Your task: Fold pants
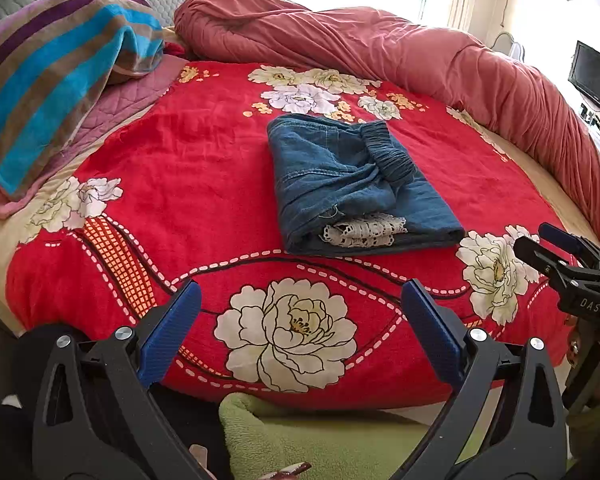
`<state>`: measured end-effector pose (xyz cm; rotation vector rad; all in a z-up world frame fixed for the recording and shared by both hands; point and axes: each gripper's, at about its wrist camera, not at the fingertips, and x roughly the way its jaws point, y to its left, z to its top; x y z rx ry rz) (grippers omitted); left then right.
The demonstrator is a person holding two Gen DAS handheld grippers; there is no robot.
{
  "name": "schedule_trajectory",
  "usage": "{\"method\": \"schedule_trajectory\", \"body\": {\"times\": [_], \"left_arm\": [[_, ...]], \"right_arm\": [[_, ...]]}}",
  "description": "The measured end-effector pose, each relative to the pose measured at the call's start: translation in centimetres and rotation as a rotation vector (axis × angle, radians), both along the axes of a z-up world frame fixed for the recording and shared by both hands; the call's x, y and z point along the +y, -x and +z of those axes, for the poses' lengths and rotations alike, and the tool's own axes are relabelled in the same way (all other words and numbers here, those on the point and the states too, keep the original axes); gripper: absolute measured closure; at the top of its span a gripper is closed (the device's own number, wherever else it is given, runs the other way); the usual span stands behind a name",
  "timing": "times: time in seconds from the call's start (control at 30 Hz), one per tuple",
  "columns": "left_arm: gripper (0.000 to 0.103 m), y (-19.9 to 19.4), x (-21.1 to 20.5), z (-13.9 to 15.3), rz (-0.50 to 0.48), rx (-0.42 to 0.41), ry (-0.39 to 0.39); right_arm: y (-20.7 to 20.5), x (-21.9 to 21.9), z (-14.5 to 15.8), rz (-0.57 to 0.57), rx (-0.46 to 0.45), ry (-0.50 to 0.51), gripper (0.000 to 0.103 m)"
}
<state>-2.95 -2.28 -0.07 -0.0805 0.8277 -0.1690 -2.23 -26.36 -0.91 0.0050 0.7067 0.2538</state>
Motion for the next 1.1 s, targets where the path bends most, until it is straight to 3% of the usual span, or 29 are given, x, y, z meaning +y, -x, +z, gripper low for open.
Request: {"method": "schedule_trajectory", "body": {"times": [1.1], "left_arm": [[0.009, -0.21, -0.39, -0.36, -0.018, 0.023, 0.01]], "right_arm": [[-0.25, -0.29, -0.27, -0.015, 0.005, 0.012, 0.005]]}}
